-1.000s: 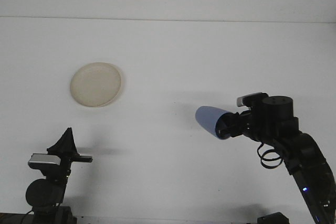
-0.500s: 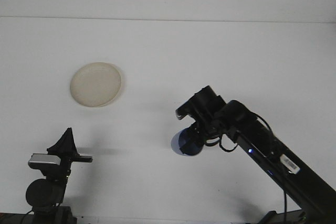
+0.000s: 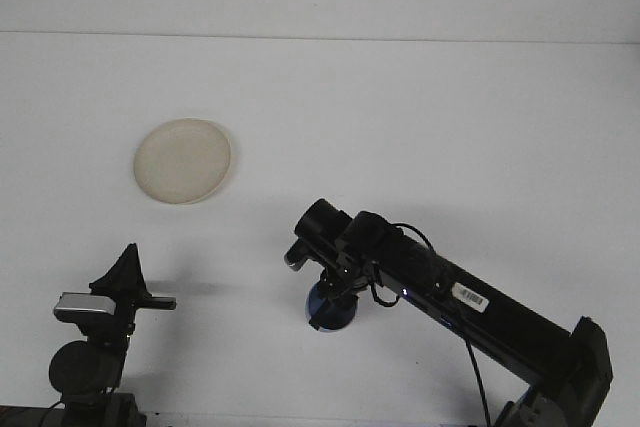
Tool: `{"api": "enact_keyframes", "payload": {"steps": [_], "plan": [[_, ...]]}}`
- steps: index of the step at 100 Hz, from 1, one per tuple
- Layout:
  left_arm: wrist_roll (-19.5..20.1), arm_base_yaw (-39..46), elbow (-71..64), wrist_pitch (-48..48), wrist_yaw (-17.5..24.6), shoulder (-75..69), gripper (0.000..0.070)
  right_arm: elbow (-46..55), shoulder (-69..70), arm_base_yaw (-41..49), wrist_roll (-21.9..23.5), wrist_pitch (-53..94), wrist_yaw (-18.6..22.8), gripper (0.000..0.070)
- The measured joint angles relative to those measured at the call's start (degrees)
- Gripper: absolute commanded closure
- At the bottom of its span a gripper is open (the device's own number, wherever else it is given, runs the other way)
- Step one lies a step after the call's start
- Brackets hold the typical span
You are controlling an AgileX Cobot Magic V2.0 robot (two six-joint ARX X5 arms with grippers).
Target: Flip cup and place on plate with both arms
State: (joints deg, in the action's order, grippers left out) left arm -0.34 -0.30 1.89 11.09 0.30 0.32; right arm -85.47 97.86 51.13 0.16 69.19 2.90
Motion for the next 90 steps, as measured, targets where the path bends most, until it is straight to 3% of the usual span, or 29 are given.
{"api": "enact_keyframes", "payload": {"steps": [48, 61, 76, 85, 90], "plan": [[0.02, 0.00, 0.00, 0.00, 0.00, 0.00, 0.0687, -0.22, 3.65, 0.63, -0.44, 0.39, -1.60, 0.0697], [0.02, 0.00, 0.00, 0.00, 0.00, 0.00, 0.0687, -0.24, 3.67, 0.63, -0.85, 0.37, -1.29, 0.0559], [0.02, 0.00, 0.00, 0.00, 0.00, 0.00, 0.0688, -0.24, 3.67, 0.63, -1.33, 0.37, -1.05, 0.0539], [0.00, 0.00, 0.02, 0.02, 0.00, 0.00, 0.0688, -0.24, 3.67, 0.61, -1.77, 0.24, -0.28, 0.0412], [-0.02, 0.00, 0.00, 0.07, 0.00, 0.00, 0.0688, -0.33, 3.67, 0.61, -1.90, 0.22, 0.35, 0.0374]]}}
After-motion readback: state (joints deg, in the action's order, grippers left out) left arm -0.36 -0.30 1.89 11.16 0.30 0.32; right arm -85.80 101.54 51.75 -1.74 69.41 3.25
